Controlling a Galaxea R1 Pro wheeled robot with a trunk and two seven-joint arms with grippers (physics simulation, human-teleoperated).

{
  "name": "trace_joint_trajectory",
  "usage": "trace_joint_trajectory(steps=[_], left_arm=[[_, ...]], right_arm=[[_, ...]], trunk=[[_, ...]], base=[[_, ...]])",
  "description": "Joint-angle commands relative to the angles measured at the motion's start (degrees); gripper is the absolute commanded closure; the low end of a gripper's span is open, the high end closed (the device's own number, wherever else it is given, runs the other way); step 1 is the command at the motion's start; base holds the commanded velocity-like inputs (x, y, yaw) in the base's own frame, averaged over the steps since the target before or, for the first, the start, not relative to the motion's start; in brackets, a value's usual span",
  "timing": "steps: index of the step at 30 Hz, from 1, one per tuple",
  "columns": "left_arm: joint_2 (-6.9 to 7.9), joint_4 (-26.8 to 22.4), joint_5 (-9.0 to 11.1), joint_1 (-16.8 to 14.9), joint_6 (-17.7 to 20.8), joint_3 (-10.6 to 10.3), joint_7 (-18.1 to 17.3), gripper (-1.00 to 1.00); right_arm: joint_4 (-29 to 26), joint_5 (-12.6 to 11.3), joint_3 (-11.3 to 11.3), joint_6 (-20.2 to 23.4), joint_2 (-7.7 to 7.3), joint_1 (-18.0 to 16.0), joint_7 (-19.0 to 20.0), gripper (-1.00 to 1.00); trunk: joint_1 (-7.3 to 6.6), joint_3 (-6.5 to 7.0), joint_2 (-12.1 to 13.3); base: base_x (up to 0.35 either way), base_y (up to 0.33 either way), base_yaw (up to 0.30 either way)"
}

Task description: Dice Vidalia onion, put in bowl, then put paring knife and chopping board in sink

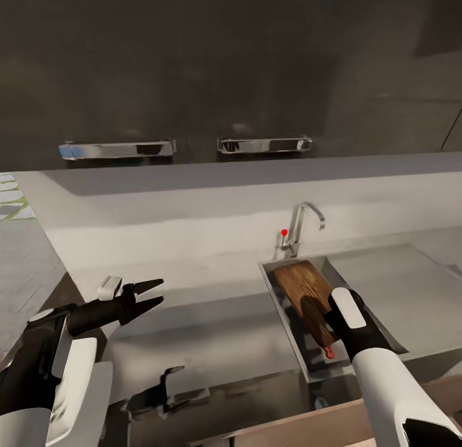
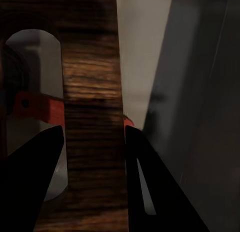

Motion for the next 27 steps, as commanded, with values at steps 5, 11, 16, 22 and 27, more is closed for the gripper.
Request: trace_joint_trajectory(steps=[5, 11, 16, 22, 27], left_arm=[[0.01, -0.01, 0.01, -0.05, 0.60, 0.01, -0.21, -1.00], [0.01, -0.01, 0.01, -0.05, 0.59, 0.01, -0.21, -1.00], [0.01, -0.01, 0.01, -0.05, 0.59, 0.01, -0.21, -1.00], [0.01, -0.01, 0.01, -0.05, 0.59, 0.01, -0.21, -1.00], [0.00, -0.01, 0.01, -0.05, 0.59, 0.01, -0.21, -1.00]], right_arm=[[-0.07, -0.16, -0.06, 0.56, -0.01, -0.05, -0.31, 1.00], [-0.07, -0.18, -0.06, 0.56, -0.01, -0.05, -0.31, 1.00], [-0.07, -0.16, -0.07, 0.56, -0.01, -0.05, -0.31, 1.00], [-0.07, -0.19, -0.04, 0.56, -0.01, -0.05, -0.31, 1.00], [-0.07, -0.17, -0.02, 0.56, -0.01, -0.05, -0.31, 1.00]], trunk=[[0.05, -0.29, -0.13], [0.05, -0.32, -0.13], [0.05, -0.42, -0.13], [0.05, -0.89, -0.13], [0.05, -1.34, -0.13]], base=[[0.217, 0.000, 0.000], [0.062, 0.000, 0.000], [0.009, 0.000, 0.000], [0.001, 0.000, 0.000], [0.000, 0.000, 0.000]])
